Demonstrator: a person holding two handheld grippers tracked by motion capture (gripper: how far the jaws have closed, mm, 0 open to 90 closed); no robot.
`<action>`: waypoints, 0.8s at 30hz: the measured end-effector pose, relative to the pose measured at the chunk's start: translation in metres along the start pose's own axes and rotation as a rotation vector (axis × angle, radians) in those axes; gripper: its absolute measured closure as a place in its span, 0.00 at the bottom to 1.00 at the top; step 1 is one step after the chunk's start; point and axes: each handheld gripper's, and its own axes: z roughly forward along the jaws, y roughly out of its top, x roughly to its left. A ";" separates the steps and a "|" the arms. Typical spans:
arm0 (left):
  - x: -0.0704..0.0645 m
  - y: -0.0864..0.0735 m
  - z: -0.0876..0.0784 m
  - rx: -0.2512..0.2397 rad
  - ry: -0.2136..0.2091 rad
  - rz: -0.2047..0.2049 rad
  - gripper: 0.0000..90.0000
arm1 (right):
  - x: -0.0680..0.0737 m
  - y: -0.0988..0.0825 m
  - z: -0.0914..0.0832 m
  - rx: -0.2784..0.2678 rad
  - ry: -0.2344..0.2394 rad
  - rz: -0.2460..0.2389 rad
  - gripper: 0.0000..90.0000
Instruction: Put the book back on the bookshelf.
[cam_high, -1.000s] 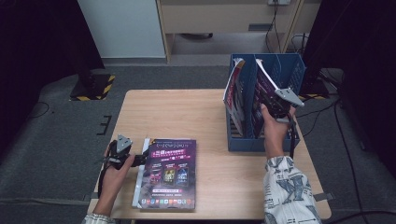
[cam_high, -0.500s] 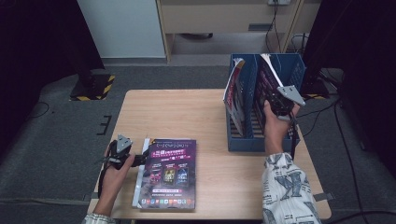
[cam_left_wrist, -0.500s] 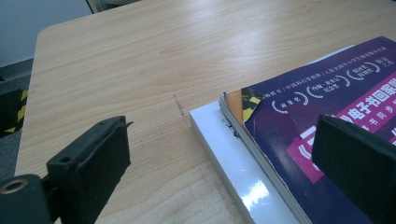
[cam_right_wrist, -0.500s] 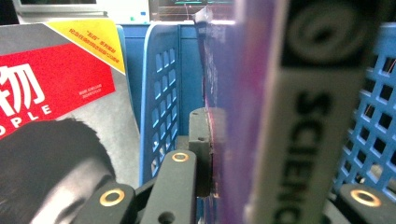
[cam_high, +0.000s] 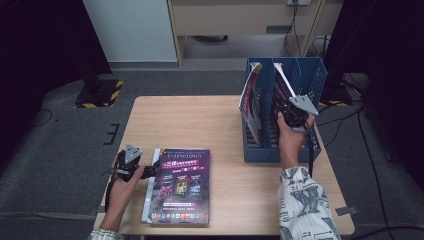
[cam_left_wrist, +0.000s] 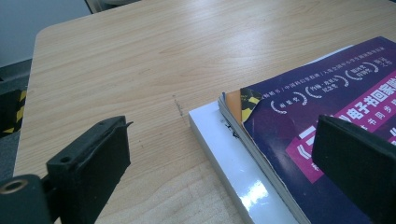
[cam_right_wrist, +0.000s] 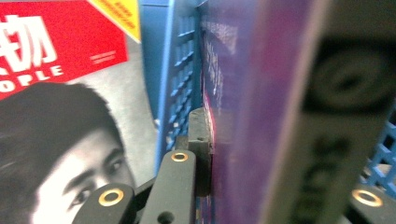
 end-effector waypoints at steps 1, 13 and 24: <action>0.000 0.000 0.000 0.000 0.000 0.000 0.04 | 0.001 0.000 0.000 0.002 0.004 0.000 0.90; 0.000 0.000 0.000 -0.002 0.002 0.000 0.04 | 0.009 0.003 -0.005 -0.009 0.035 0.002 0.85; 0.000 0.000 -0.001 -0.003 0.006 0.001 0.04 | 0.014 -0.001 -0.007 0.007 0.073 0.048 0.58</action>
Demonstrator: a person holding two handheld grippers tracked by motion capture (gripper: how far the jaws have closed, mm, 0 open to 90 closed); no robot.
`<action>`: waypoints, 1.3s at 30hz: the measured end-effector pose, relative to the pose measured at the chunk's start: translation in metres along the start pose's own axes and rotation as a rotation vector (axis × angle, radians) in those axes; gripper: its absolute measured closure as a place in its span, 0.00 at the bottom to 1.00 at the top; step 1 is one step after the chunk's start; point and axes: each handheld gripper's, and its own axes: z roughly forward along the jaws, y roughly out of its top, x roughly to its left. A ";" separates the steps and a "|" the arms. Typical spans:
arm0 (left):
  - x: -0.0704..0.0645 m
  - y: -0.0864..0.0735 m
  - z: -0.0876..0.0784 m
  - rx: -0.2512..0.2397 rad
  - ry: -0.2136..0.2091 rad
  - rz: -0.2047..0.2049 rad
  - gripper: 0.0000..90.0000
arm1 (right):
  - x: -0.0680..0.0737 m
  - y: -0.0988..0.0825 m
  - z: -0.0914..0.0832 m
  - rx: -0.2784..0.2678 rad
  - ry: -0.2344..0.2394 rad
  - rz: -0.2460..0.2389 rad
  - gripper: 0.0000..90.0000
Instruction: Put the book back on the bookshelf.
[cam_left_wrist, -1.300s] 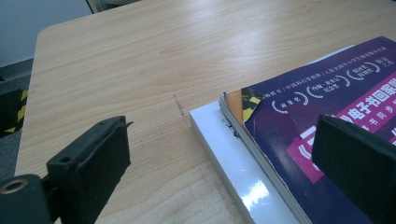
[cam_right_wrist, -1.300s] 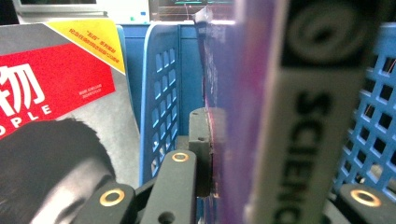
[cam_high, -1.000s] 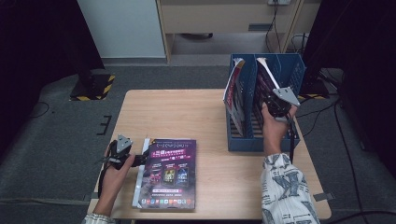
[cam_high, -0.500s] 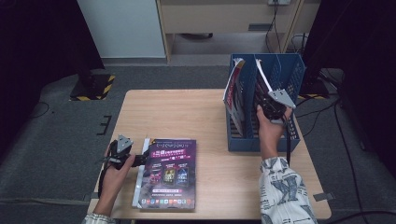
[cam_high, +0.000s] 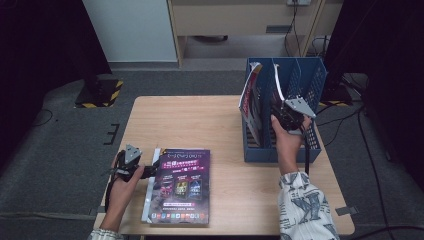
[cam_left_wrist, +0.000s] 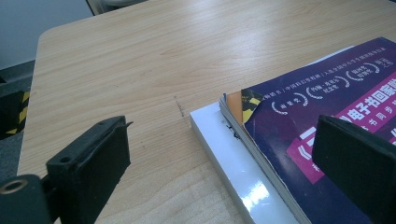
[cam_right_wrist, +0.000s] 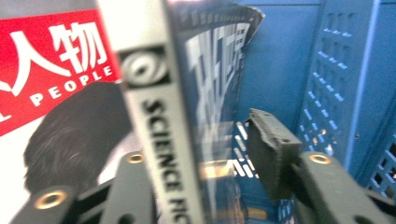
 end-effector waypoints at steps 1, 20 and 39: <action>0.000 0.000 0.000 0.000 0.000 0.000 0.04 | 0.001 0.000 0.000 0.002 -0.001 -0.005 0.54; 0.000 0.000 0.001 0.006 0.002 0.007 0.04 | 0.008 0.003 -0.014 0.062 0.073 -0.001 0.31; -0.002 0.000 0.001 0.004 -0.006 0.007 0.04 | -0.001 -0.003 -0.024 0.084 0.104 0.011 0.31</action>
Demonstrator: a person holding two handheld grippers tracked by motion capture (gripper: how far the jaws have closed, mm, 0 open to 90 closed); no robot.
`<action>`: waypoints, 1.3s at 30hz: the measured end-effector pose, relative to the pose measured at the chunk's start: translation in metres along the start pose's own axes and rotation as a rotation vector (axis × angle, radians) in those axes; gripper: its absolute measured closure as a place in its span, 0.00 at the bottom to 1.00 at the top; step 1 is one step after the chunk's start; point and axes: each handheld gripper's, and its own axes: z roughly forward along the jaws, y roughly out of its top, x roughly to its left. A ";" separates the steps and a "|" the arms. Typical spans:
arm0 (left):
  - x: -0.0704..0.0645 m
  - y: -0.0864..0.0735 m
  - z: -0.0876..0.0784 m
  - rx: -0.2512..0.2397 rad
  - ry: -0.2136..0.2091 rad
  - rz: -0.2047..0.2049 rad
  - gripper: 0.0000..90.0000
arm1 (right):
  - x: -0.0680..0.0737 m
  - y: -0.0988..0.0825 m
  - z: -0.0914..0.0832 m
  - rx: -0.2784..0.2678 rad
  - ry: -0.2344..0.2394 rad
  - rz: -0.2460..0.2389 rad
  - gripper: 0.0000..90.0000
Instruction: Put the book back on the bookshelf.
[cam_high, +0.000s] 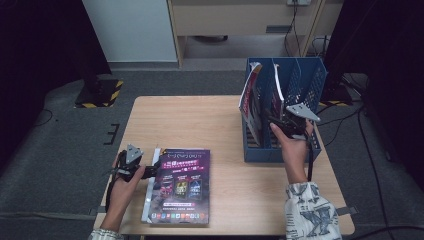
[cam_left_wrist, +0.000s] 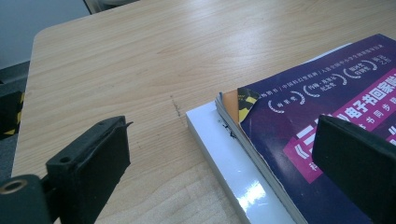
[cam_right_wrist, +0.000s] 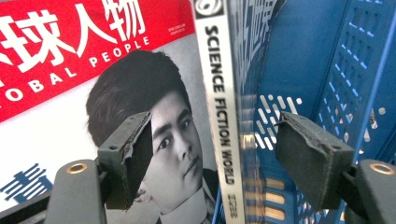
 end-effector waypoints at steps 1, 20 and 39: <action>0.000 0.000 0.000 0.000 0.001 -0.001 0.04 | 0.000 0.000 -0.001 0.004 -0.001 -0.003 0.31; 0.001 0.000 0.000 -0.001 -0.004 -0.004 0.04 | 0.000 -0.001 -0.012 -0.016 0.032 -0.033 0.35; 0.001 0.001 -0.001 -0.005 -0.007 -0.008 0.04 | 0.003 -0.012 -0.038 -0.003 0.056 -0.013 0.24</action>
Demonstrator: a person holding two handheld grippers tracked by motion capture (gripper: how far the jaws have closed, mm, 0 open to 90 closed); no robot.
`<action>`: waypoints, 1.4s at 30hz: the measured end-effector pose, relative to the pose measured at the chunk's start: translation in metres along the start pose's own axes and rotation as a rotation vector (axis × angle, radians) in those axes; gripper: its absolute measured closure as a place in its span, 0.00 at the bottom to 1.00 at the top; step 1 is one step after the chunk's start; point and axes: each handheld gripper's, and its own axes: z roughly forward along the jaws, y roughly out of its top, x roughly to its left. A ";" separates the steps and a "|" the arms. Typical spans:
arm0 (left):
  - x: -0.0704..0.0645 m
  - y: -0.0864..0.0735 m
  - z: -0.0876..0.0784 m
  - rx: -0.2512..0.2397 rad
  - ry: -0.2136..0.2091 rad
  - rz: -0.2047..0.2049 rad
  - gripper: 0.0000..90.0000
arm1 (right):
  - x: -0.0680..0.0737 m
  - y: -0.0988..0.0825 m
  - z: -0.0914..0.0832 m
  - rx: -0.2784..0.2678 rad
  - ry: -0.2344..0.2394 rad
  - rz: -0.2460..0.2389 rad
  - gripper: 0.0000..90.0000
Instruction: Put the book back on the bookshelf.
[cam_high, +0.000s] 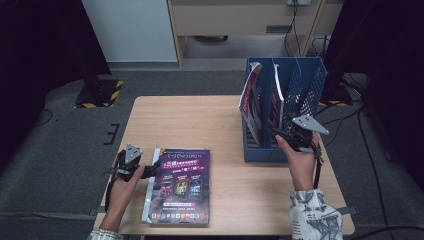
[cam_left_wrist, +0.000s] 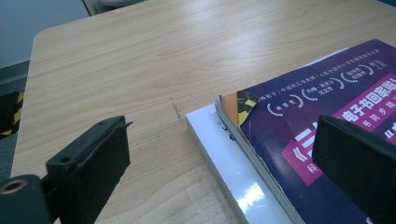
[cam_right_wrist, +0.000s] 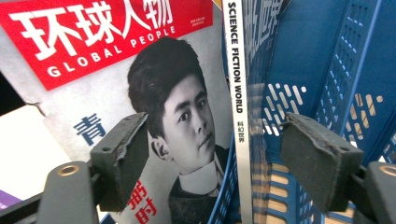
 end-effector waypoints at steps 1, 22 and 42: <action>0.000 0.000 0.000 0.001 -0.001 0.001 0.04 | 0.000 0.000 0.000 0.000 0.000 0.000 0.24; -0.002 0.000 0.002 0.001 -0.011 -0.005 0.04 | 0.025 -0.017 -0.025 0.034 0.039 -0.074 0.19; -0.004 0.001 0.000 0.002 -0.026 -0.007 0.04 | 0.078 -0.030 -0.026 0.107 0.198 -0.142 0.17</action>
